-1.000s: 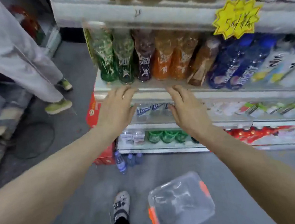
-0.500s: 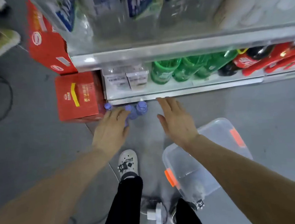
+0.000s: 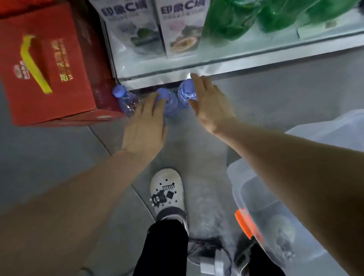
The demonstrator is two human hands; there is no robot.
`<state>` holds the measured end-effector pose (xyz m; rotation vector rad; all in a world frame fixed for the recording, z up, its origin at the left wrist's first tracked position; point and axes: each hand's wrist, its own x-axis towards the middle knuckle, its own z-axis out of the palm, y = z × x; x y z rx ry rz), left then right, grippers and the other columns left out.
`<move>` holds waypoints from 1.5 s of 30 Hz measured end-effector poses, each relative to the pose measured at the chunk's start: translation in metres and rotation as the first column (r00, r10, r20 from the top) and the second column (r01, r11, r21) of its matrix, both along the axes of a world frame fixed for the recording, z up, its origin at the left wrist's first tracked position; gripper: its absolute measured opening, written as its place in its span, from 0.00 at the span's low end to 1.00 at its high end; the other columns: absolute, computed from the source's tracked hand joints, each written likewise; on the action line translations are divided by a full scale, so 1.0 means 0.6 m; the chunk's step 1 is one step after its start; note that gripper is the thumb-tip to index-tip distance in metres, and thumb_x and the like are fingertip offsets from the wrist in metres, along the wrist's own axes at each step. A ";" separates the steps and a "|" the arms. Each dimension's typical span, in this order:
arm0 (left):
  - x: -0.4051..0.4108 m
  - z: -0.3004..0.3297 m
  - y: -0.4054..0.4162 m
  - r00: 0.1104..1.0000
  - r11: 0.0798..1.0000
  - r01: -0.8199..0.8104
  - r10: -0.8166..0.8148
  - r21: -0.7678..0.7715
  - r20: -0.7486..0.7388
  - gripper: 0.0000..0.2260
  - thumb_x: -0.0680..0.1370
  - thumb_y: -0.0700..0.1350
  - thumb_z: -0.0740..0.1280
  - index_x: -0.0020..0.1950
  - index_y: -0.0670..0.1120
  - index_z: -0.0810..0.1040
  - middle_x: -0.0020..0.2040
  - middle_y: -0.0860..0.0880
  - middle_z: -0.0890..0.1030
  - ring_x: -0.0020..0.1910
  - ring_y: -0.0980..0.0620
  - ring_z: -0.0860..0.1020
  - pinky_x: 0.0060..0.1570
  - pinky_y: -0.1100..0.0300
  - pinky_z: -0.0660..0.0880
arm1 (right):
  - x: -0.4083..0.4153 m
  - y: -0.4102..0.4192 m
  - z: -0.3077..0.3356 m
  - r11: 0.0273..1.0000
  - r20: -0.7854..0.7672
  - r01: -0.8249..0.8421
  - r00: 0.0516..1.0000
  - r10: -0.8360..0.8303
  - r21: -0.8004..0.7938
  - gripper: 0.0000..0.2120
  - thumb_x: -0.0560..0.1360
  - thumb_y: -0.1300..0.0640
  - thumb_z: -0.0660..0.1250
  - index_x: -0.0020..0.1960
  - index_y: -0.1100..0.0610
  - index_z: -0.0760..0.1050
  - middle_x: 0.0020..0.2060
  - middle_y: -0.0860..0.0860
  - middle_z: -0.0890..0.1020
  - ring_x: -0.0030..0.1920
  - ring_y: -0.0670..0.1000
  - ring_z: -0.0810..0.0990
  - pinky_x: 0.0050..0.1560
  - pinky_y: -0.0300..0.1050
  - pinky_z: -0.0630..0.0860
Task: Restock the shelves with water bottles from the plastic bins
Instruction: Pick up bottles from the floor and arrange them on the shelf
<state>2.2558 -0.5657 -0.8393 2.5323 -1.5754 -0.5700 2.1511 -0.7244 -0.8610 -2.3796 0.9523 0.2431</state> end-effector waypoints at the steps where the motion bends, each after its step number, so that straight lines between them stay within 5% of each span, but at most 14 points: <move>1: -0.002 -0.009 0.004 1.000 1.000 0.000 0.000 0.009 0.001 0.29 0.70 0.39 0.70 0.70 0.37 0.69 0.71 0.37 0.67 0.66 0.35 0.70 0.59 0.44 0.73 | 0.005 -0.001 -0.008 1.000 0.000 0.011 1.000 -0.011 0.013 0.27 0.80 0.54 0.61 0.77 0.55 0.58 0.69 0.56 0.68 0.62 0.61 0.72 0.56 0.53 0.68; 9: -0.002 -0.004 0.005 1.000 0.999 -0.003 0.003 0.051 -0.011 0.30 0.71 0.39 0.71 0.71 0.38 0.68 0.74 0.39 0.64 0.67 0.36 0.68 0.52 0.45 0.76 | 0.002 -0.018 -0.002 0.967 0.065 0.144 0.985 -0.161 0.208 0.13 0.79 0.59 0.62 0.62 0.59 0.70 0.55 0.57 0.79 0.51 0.62 0.77 0.45 0.47 0.68; 13: -0.002 0.037 -0.010 0.998 0.986 0.025 -0.017 0.163 -0.052 0.28 0.72 0.38 0.69 0.72 0.40 0.67 0.75 0.41 0.63 0.73 0.39 0.61 0.66 0.44 0.68 | -0.048 -0.032 0.066 0.940 -0.012 0.185 0.982 -0.190 0.286 0.12 0.78 0.59 0.63 0.61 0.57 0.71 0.49 0.58 0.80 0.48 0.60 0.78 0.41 0.44 0.66; 18: -0.058 0.164 -0.050 0.977 0.938 0.055 0.020 0.341 -0.210 0.32 0.73 0.44 0.71 0.74 0.43 0.62 0.74 0.44 0.63 0.71 0.43 0.64 0.66 0.51 0.66 | -0.131 -0.062 0.231 0.938 0.018 0.075 0.996 -0.086 0.338 0.11 0.77 0.57 0.67 0.58 0.58 0.72 0.42 0.51 0.77 0.44 0.58 0.77 0.41 0.42 0.65; 22: -0.131 0.334 -0.092 0.911 0.946 0.094 0.044 0.310 -0.411 0.35 0.71 0.49 0.73 0.75 0.45 0.63 0.71 0.45 0.68 0.68 0.45 0.69 0.63 0.56 0.68 | -0.178 -0.103 0.426 0.894 0.033 0.100 0.991 -0.127 0.436 0.13 0.77 0.56 0.69 0.60 0.59 0.73 0.45 0.53 0.79 0.44 0.54 0.75 0.41 0.31 0.68; 25: -0.177 0.487 -0.115 0.767 0.975 0.005 0.138 0.221 -0.627 0.33 0.63 0.60 0.72 0.66 0.50 0.71 0.60 0.50 0.78 0.59 0.50 0.77 0.58 0.57 0.73 | -0.200 -0.134 0.581 0.880 0.079 0.113 0.983 -0.167 0.462 0.13 0.77 0.56 0.69 0.59 0.59 0.73 0.48 0.54 0.80 0.49 0.54 0.77 0.51 0.41 0.70; 28: -0.208 0.615 -0.132 0.715 0.980 -0.137 0.198 0.144 -0.670 0.37 0.60 0.65 0.73 0.64 0.50 0.70 0.56 0.53 0.80 0.56 0.52 0.79 0.57 0.53 0.75 | -0.216 -0.168 0.732 0.902 0.166 0.132 0.962 -0.216 0.410 0.15 0.77 0.50 0.68 0.60 0.57 0.74 0.50 0.54 0.81 0.53 0.58 0.80 0.60 0.55 0.74; 31: -0.230 0.763 -0.154 0.731 0.971 -0.227 0.225 0.081 -0.644 0.39 0.58 0.65 0.72 0.64 0.48 0.70 0.55 0.52 0.80 0.53 0.52 0.79 0.54 0.55 0.75 | -0.228 -0.192 0.886 0.926 0.275 0.128 0.933 -0.234 0.356 0.24 0.72 0.39 0.65 0.57 0.56 0.74 0.49 0.57 0.82 0.51 0.60 0.81 0.56 0.64 0.75; 37: -0.257 1.023 -0.175 0.782 0.962 -0.242 0.115 -0.127 -0.612 0.30 0.63 0.60 0.73 0.61 0.49 0.75 0.55 0.50 0.81 0.54 0.52 0.79 0.51 0.61 0.74 | -0.222 -0.202 1.151 0.976 0.410 0.137 0.891 -0.195 0.168 0.15 0.79 0.49 0.65 0.61 0.57 0.71 0.48 0.59 0.82 0.49 0.61 0.81 0.53 0.62 0.76; 45: -0.225 1.303 -0.165 0.873 0.891 -0.283 0.085 -0.354 -0.481 0.21 0.67 0.58 0.76 0.56 0.55 0.76 0.50 0.57 0.82 0.48 0.58 0.80 0.49 0.62 0.77 | -0.214 -0.187 1.448 0.981 0.587 -0.046 0.796 0.150 -0.189 0.18 0.83 0.45 0.56 0.69 0.51 0.68 0.53 0.54 0.82 0.53 0.57 0.79 0.54 0.52 0.74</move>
